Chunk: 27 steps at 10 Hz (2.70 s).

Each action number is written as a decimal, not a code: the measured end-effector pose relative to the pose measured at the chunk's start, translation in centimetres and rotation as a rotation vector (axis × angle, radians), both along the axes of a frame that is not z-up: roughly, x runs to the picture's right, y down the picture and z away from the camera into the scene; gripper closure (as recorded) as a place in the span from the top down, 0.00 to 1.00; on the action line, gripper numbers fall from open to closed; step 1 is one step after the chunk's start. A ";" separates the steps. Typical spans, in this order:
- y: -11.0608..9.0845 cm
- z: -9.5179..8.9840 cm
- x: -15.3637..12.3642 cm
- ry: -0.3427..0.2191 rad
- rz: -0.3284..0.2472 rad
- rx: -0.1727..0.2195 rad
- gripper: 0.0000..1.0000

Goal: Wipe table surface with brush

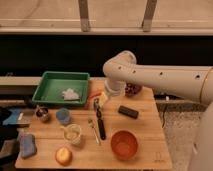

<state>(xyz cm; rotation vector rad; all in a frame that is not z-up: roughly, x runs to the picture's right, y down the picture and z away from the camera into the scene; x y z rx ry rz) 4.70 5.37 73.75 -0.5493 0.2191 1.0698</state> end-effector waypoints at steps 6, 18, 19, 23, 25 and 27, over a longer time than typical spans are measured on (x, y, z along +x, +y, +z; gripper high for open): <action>2.0 4.9 -9.4 -0.096 -0.101 -0.064 0.80; 2.2 7.5 -5.2 0.087 -0.056 -0.054 0.80; 2.1 7.5 -5.4 0.082 -0.054 -0.056 0.80; 4.7 9.0 -5.5 0.064 -0.030 -0.140 0.80; 5.5 9.3 -5.6 0.057 -0.020 -0.163 0.80; 6.4 9.6 -6.0 0.045 -0.015 -0.188 0.80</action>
